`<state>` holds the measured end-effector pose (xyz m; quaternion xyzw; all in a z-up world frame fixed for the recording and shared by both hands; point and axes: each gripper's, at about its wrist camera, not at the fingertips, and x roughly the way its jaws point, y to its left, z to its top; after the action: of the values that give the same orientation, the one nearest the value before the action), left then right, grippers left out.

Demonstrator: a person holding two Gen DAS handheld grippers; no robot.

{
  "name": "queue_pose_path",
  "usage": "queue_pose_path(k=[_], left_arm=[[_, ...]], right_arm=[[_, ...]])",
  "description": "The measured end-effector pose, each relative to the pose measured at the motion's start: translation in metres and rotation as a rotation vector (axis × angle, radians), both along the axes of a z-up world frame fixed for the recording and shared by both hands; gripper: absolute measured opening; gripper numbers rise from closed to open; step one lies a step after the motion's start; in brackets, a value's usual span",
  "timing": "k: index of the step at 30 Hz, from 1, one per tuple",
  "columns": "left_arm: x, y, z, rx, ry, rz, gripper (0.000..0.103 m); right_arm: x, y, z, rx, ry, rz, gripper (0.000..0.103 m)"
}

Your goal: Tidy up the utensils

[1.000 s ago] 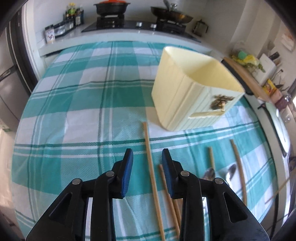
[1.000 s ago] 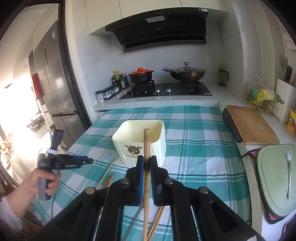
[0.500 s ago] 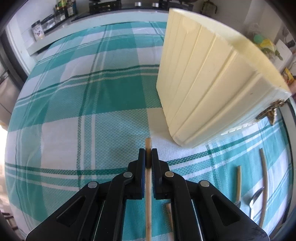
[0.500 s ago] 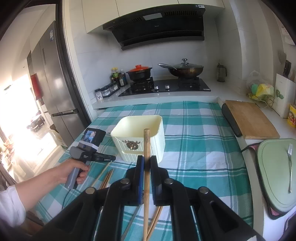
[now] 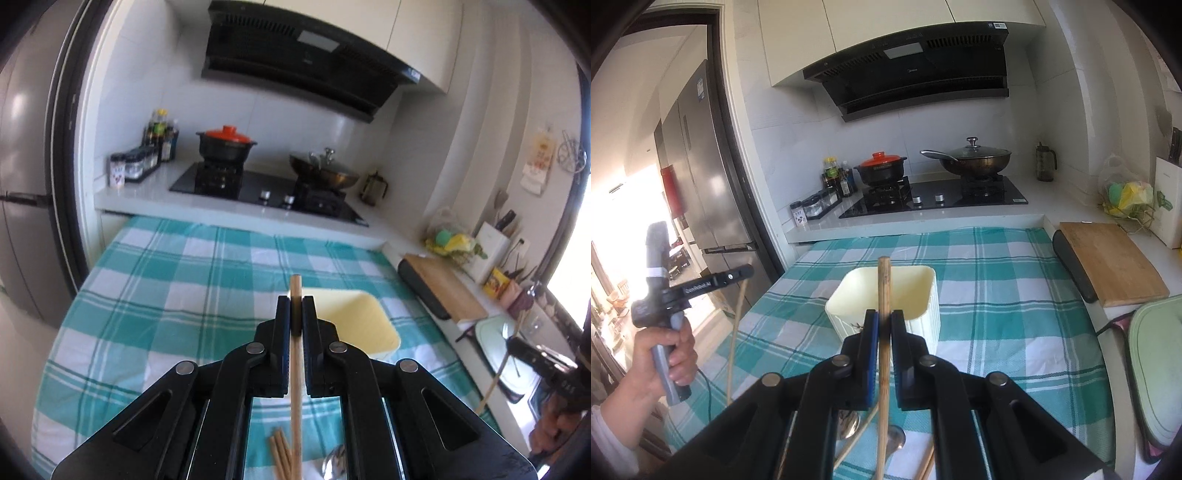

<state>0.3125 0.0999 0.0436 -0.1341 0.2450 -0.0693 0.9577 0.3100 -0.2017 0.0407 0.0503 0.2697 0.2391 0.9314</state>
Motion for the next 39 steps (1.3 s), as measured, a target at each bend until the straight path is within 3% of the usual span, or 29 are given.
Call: queue_pose_path(k=[9, 15, 19, 24, 32, 34, 36, 38, 39], left_arm=[[0.078, -0.010, 0.026, 0.011, 0.002, -0.011, 0.003], [0.132, -0.026, 0.049, 0.019, -0.057, 0.007, 0.003], [0.170, -0.040, 0.052, 0.019, -0.092, 0.037, 0.003], [0.207, -0.047, 0.029, 0.036, -0.086, 0.092, 0.003], [0.219, -0.058, -0.044, 0.081, 0.052, 0.062, 0.004], [0.218, -0.061, -0.058, 0.093, 0.109, 0.039, 0.011], [0.212, -0.060, -0.063, 0.090, 0.156, 0.034, 0.045], [0.196, -0.053, -0.054, 0.082, 0.146, 0.051, 0.052], [0.185, -0.047, -0.046, 0.072, 0.133, 0.048, 0.057]], right_arm=[[0.065, 0.024, 0.024, 0.030, -0.005, 0.000, 0.007], [0.124, 0.038, 0.056, 0.038, -0.071, -0.010, 0.007], [0.168, 0.048, 0.061, 0.045, -0.100, -0.002, 0.007], [0.211, 0.061, 0.039, 0.024, -0.101, 0.029, 0.007], [0.232, 0.066, -0.037, -0.044, 0.061, 0.062, 0.007], [0.232, 0.065, -0.047, -0.051, 0.093, 0.063, 0.009], [0.232, 0.063, -0.050, -0.052, 0.130, 0.057, 0.013], [0.226, 0.057, -0.041, -0.047, 0.127, 0.047, 0.030], [0.218, 0.054, -0.031, -0.049, 0.109, 0.042, 0.032]])
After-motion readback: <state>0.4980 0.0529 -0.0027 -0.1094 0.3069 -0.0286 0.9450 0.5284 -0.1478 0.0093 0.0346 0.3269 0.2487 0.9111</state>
